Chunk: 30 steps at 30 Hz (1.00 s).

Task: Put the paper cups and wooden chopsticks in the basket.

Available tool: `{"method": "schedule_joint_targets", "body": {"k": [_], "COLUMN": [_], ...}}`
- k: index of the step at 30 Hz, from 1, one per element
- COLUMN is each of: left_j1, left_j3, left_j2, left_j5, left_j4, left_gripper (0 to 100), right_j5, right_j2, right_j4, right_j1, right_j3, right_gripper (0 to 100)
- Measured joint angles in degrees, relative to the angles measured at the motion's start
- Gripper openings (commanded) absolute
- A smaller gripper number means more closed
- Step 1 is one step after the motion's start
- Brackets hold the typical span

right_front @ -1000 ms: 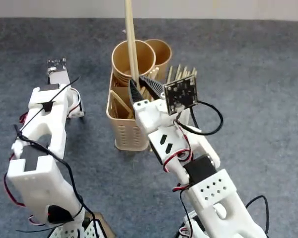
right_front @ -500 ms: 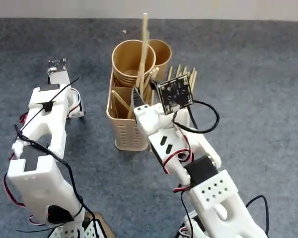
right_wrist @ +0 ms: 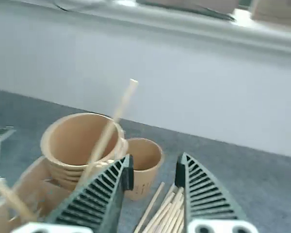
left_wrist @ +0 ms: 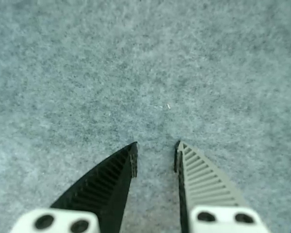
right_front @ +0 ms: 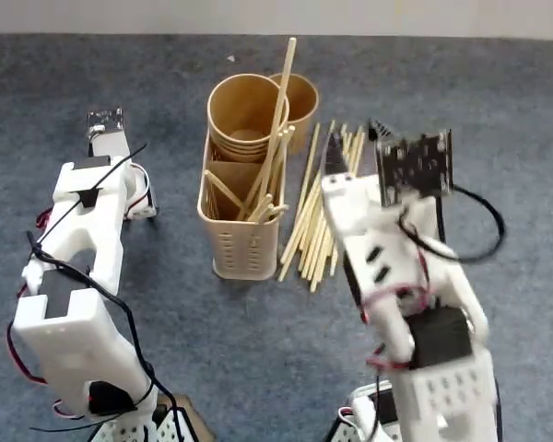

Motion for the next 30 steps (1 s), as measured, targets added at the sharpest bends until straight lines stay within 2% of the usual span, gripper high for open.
{"method": "schedule_joint_targets", "body": {"k": [5, 15, 18, 24, 30], "left_j1": [0.0, 0.0, 0.0, 0.0, 0.0], "left_j3": [0.0, 0.0, 0.0, 0.1, 0.1], "left_j2": [0.0, 0.0, 0.0, 0.0, 0.0], "left_j5": [0.0, 0.0, 0.0, 0.0, 0.0], "left_j4": [0.0, 0.0, -0.1, -0.6, -0.6], "left_gripper": [16, 16, 16, 16, 16], "right_j5": [0.0, 0.2, 0.2, 0.2, 0.2], "right_j2": [12.9, 43.6, 44.9, 44.3, 34.5], "right_j4": [-12.8, -14.9, -14.3, -6.5, 2.3], "right_j1": [0.4, 0.7, 0.0, -5.4, -10.7], "right_j3": [1.8, -23.2, -26.2, -28.7, -28.7], "right_gripper": [14.9, 14.9, 14.9, 14.9, 14.9]}}
